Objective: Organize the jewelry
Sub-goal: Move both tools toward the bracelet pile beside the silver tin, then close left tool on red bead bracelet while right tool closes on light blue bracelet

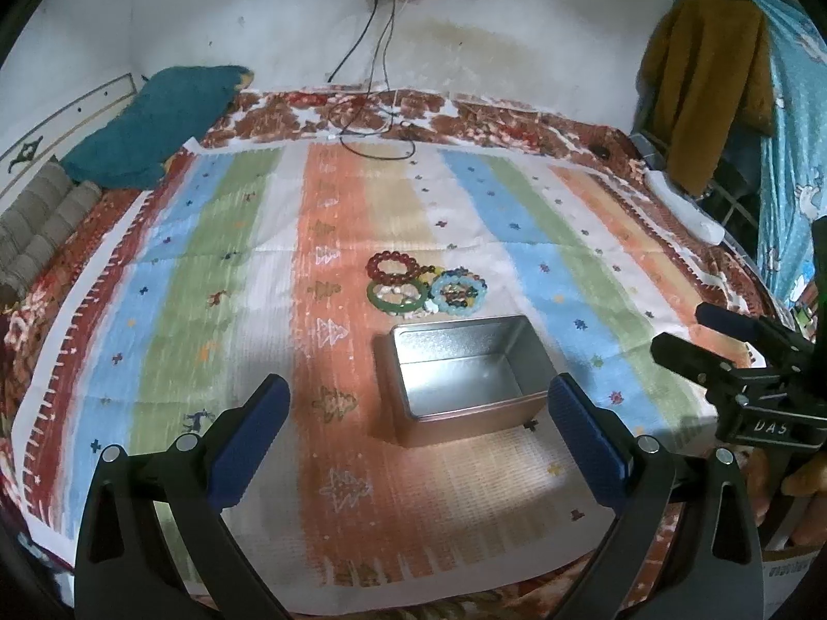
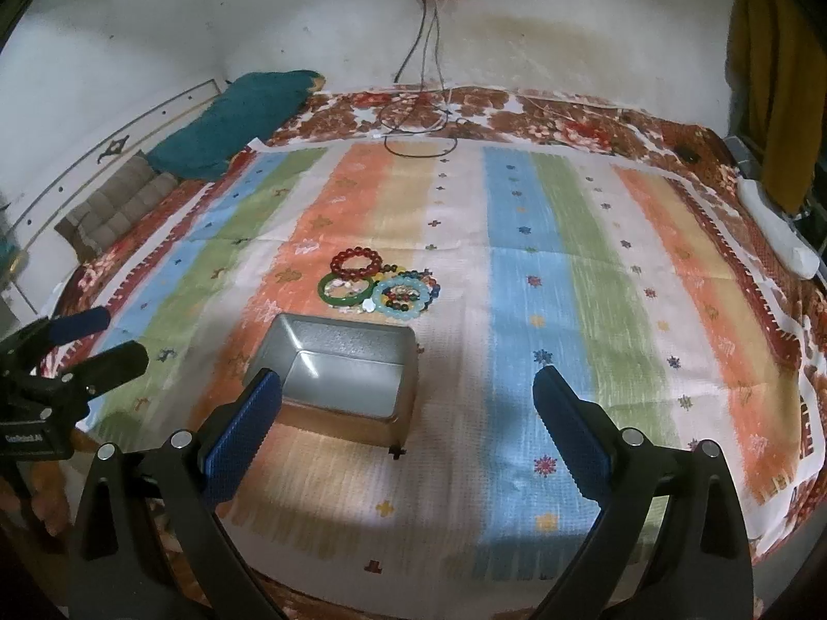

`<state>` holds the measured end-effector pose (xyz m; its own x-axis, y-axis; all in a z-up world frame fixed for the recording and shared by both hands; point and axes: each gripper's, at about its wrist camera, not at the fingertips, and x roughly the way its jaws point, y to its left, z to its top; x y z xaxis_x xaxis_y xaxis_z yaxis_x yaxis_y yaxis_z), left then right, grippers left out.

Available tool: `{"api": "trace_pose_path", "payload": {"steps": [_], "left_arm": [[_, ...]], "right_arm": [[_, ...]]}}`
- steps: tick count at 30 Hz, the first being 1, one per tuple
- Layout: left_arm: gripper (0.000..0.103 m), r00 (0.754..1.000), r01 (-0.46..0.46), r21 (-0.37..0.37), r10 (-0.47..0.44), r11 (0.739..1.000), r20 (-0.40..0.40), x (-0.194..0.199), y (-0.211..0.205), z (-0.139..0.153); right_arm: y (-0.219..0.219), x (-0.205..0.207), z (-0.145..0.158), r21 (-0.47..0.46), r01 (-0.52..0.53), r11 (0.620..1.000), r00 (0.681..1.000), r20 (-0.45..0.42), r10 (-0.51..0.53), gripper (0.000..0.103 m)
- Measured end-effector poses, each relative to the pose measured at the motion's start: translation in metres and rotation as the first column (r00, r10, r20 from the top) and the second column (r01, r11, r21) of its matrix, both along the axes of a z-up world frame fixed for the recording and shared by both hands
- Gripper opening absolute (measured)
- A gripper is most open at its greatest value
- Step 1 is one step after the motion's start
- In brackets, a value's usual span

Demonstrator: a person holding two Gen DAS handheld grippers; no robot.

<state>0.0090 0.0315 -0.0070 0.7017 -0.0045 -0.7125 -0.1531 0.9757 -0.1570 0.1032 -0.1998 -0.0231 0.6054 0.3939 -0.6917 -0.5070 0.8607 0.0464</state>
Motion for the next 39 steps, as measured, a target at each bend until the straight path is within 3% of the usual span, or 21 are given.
{"api": "trace_pose_path", "payload": {"steps": [13, 26, 39], "left_arm": [[0.097, 0.999, -0.016, 0.011, 0.017, 1.0, -0.029, 0.015, 0.006, -0.002], [0.097, 0.996, -0.069, 0.029, 0.071, 0.997, -0.05, 0.06, 0.029, 0.003], [0.097, 0.989, -0.079, 0.032, 0.083, 0.996, -0.124, 0.112, 0.041, -0.013]], "right_arm": [[0.009, 0.013, -0.002, -0.016, -0.002, 1.0, 1.0, -0.025, 0.001, 0.099], [0.017, 0.045, -0.007, -0.014, -0.002, 1.0, 0.996, -0.086, 0.001, 0.099], [0.033, 0.082, -0.015, -0.056, 0.006, 0.998, 0.99, -0.142, -0.014, 0.099]]}}
